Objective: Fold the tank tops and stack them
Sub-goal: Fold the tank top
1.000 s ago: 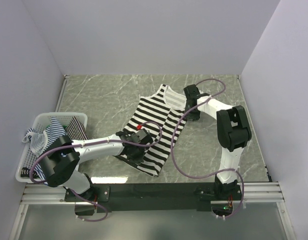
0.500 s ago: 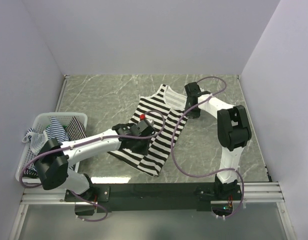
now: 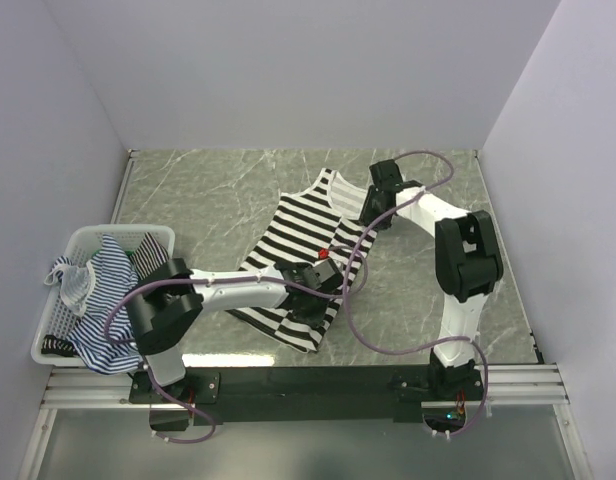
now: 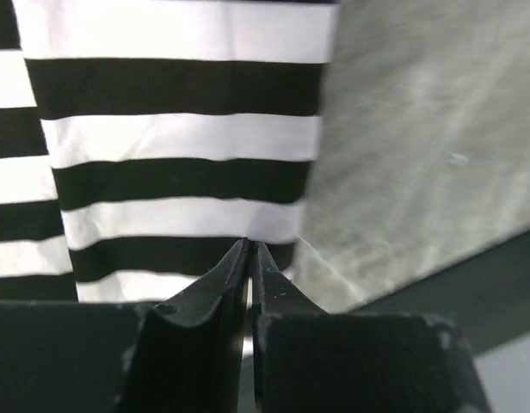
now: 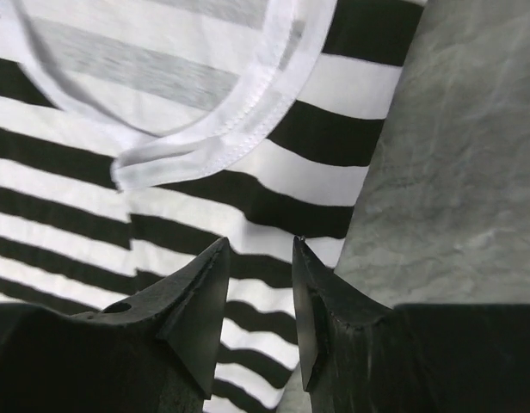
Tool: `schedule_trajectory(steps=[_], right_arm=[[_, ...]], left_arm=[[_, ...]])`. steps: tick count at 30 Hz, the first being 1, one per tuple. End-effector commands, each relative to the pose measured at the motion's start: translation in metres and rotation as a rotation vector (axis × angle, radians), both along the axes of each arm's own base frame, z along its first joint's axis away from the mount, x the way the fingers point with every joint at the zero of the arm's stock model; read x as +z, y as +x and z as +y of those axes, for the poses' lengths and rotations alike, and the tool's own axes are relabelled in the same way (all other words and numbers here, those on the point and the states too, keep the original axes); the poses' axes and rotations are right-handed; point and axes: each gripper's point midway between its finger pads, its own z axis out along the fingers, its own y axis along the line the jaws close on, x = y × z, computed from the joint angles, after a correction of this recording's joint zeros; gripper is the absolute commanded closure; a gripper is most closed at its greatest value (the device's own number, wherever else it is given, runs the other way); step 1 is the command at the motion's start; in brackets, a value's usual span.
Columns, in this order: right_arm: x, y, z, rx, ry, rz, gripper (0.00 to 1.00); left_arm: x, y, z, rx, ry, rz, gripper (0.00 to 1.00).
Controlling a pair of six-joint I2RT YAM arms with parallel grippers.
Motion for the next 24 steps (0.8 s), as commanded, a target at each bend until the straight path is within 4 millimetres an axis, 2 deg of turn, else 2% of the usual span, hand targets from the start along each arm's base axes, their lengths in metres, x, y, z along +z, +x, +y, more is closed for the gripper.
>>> schedule_trajectory(steps=[1,3,9,12,14,15,17,18,20,21,22,23,24], right_arm=[[-0.012,0.008,0.002,-0.037,0.042,0.024,0.58],[-0.02,0.008,-0.001,-0.054,0.045,0.045,0.58],[-0.018,0.02,-0.027,-0.124,0.031,0.065,0.59],[-0.021,0.026,-0.042,-0.145,-0.008,0.087,0.6],[-0.027,0.027,-0.052,-0.152,-0.044,0.114,0.6],[-0.022,0.034,-0.055,-0.156,-0.05,0.105,0.6],[-0.027,0.036,-0.06,-0.159,-0.062,0.123,0.61],[-0.023,0.043,-0.063,-0.164,-0.06,0.11,0.6],[-0.025,0.047,-0.068,-0.171,-0.063,0.118,0.6],[-0.019,0.056,-0.071,-0.175,-0.056,0.099,0.61],[-0.016,0.059,-0.073,-0.177,-0.052,0.094,0.61],[-0.018,0.061,-0.075,-0.179,-0.055,0.102,0.6],[-0.011,0.069,-0.079,-0.187,-0.049,0.083,0.6]], left_arm=[[-0.006,-0.001,-0.011,0.006,-0.035,0.002,0.89],[-0.015,-0.008,-0.015,-0.017,-0.029,0.022,0.89],[-0.035,-0.027,-0.033,-0.101,-0.01,0.069,0.91],[-0.038,-0.034,-0.048,-0.139,-0.027,0.088,0.91],[-0.034,-0.037,-0.061,-0.165,-0.051,0.096,0.91],[-0.038,-0.037,-0.065,-0.173,-0.05,0.104,0.91],[-0.029,-0.038,-0.084,-0.198,-0.094,0.11,0.91],[-0.032,-0.039,-0.09,-0.205,-0.096,0.122,0.91],[-0.019,-0.037,-0.112,-0.227,-0.152,0.13,0.91],[-0.023,-0.037,-0.118,-0.231,-0.154,0.142,0.91],[-0.014,-0.034,-0.133,-0.24,-0.191,0.136,0.9],[-0.017,-0.035,-0.139,-0.245,-0.198,0.154,0.9],[-0.016,-0.034,-0.144,-0.245,-0.204,0.157,0.91]])
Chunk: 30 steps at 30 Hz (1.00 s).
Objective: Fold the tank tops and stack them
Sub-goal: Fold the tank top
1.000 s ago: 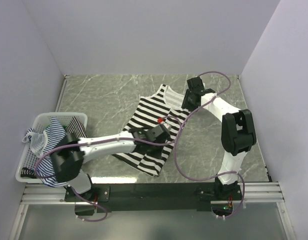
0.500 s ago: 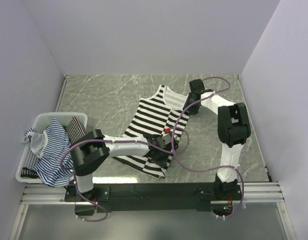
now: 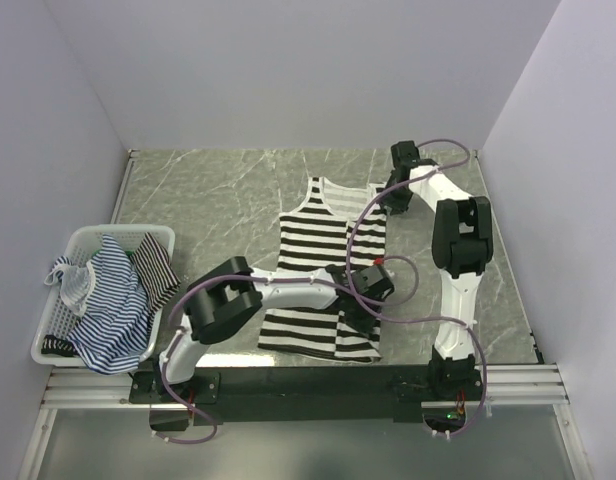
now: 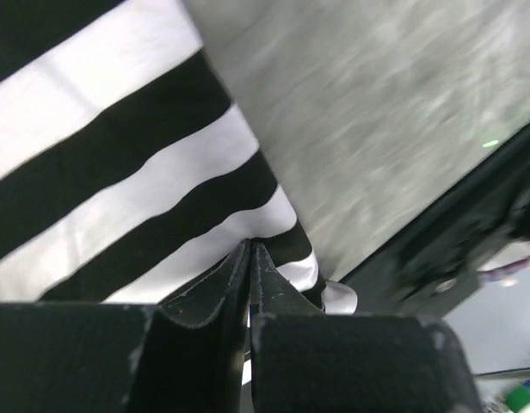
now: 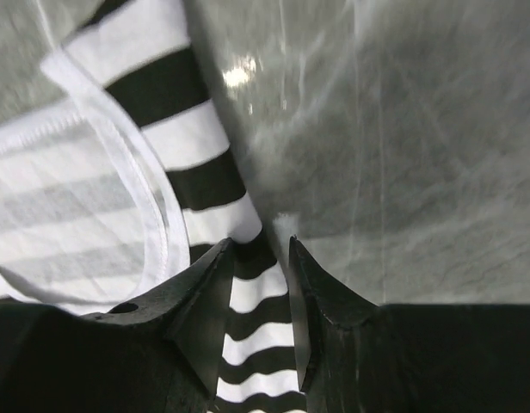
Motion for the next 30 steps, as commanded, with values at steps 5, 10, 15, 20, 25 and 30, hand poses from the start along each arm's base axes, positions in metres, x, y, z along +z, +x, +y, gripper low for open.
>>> schedule_trajectory(steps=[5,10,15,20,25,30], right_arm=[[0.047,0.03,-0.027,-0.027,0.001,-0.105,0.59],[0.107,0.039,-0.023,-0.018,0.096,-0.269,0.54],[0.154,0.036,-0.017,-0.009,0.14,-0.369,0.53],[0.187,0.01,-0.012,-0.012,0.171,-0.42,0.53],[0.212,-0.043,0.027,0.038,0.143,-0.458,0.54],[0.193,-0.111,0.086,0.115,0.098,-0.446,0.55]], left_arm=[[0.028,0.006,-0.043,-0.023,-0.131,0.008,0.87],[0.079,0.035,-0.033,0.046,-0.26,-0.035,0.7],[0.143,0.06,-0.015,0.071,-0.393,-0.128,0.54],[0.174,0.114,0.041,0.257,-0.411,-0.175,0.54],[0.171,0.193,0.115,0.52,-0.308,-0.199,0.5],[0.149,0.266,0.165,0.657,-0.172,-0.246,0.54]])
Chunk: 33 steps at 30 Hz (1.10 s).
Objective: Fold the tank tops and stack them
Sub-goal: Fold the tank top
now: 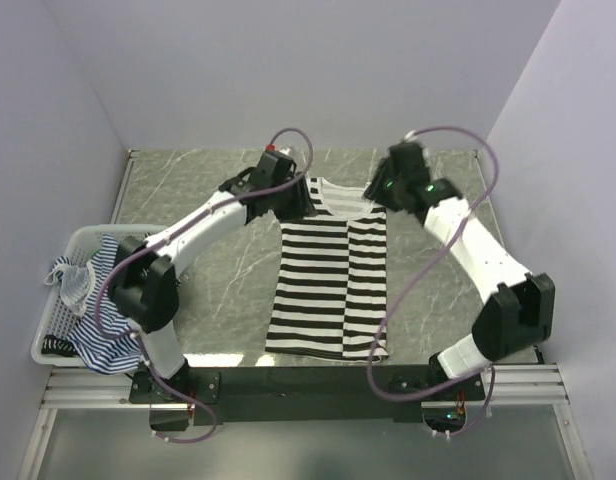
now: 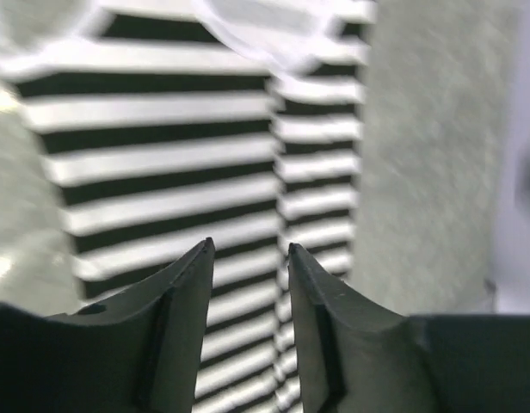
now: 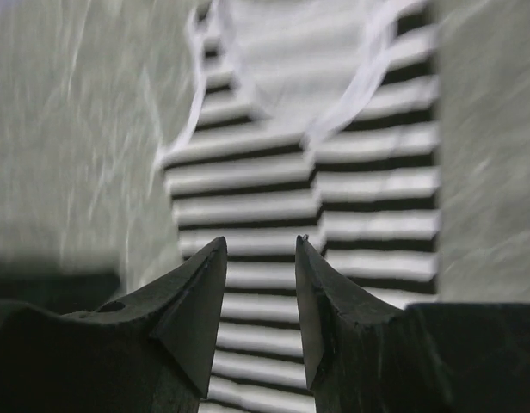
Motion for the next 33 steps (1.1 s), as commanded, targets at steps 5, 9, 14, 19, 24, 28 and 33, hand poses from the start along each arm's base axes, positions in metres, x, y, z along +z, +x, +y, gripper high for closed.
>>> schedule_trajectory(steps=[5,9,14,19,24,28,33], right_arm=[[-0.025,-0.103,0.097,0.149,0.011,0.001,0.6],[-0.052,-0.148,0.151,0.243,-0.026,0.055,0.61],[-0.074,-0.204,0.215,0.374,-0.078,0.092,0.62],[-0.107,-0.248,0.257,0.481,-0.161,0.149,0.62],[-0.139,-0.281,0.277,0.543,-0.223,0.205,0.63],[-0.146,-0.287,0.28,0.549,-0.254,0.212,0.63],[-0.163,-0.288,0.278,0.55,-0.299,0.23,0.63]], left_arm=[[-0.051,0.061,0.055,0.064,0.14,0.094,0.63],[-0.08,0.07,0.067,-0.009,0.23,0.139,0.64],[-0.092,0.078,0.08,-0.022,0.279,0.115,0.61],[-0.101,0.084,0.096,0.0,0.276,0.133,0.62],[-0.105,0.083,0.1,-0.004,0.27,0.133,0.62],[-0.105,0.082,0.098,-0.007,0.257,0.135,0.62],[-0.105,0.083,0.098,-0.001,0.254,0.134,0.63]])
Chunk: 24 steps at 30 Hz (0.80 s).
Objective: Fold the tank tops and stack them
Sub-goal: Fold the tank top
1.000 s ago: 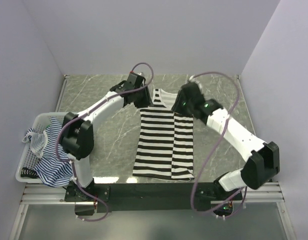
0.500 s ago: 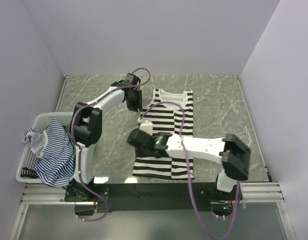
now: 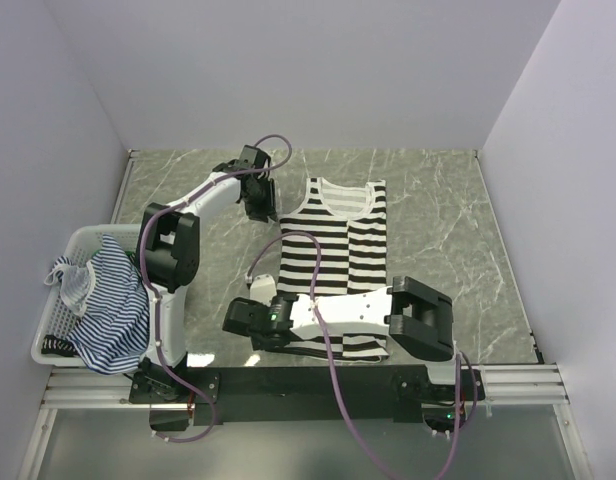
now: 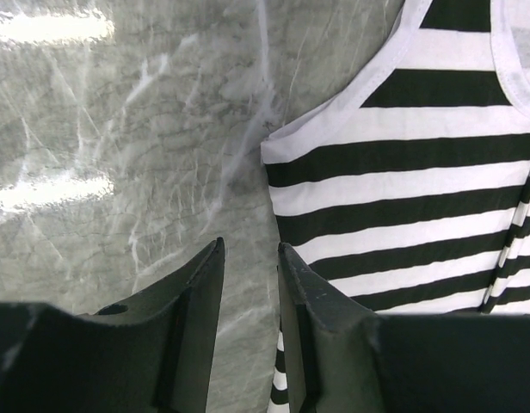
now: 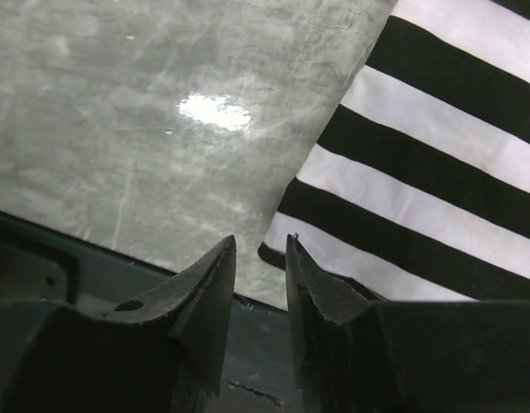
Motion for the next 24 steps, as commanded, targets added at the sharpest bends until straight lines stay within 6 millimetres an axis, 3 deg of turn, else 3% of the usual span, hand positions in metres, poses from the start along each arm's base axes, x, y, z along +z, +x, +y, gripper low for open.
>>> schedule_trajectory(steps=[1,15,18,19,22,24], right_arm=[[0.003,0.006,0.006,-0.027,-0.002,-0.03,0.63],[-0.024,-0.004,-0.001,0.008,-0.097,-0.005,0.66],[-0.026,-0.004,-0.002,0.012,-0.105,-0.004,0.74],[-0.026,-0.004,-0.003,0.01,-0.106,-0.003,0.83],[-0.024,-0.005,-0.003,0.009,-0.092,-0.002,0.93],[-0.02,-0.003,-0.001,0.009,-0.079,-0.005,0.94]], left_arm=[[0.014,0.004,-0.006,-0.028,-0.026,-0.047,0.63],[0.008,0.003,-0.006,-0.026,-0.022,-0.033,0.63],[0.008,0.002,-0.006,-0.023,-0.025,-0.033,0.63],[0.005,0.0,-0.006,-0.025,-0.025,-0.028,0.63],[0.002,-0.002,-0.005,-0.02,-0.024,-0.018,0.63],[0.001,-0.003,-0.007,-0.026,-0.034,-0.014,0.63]])
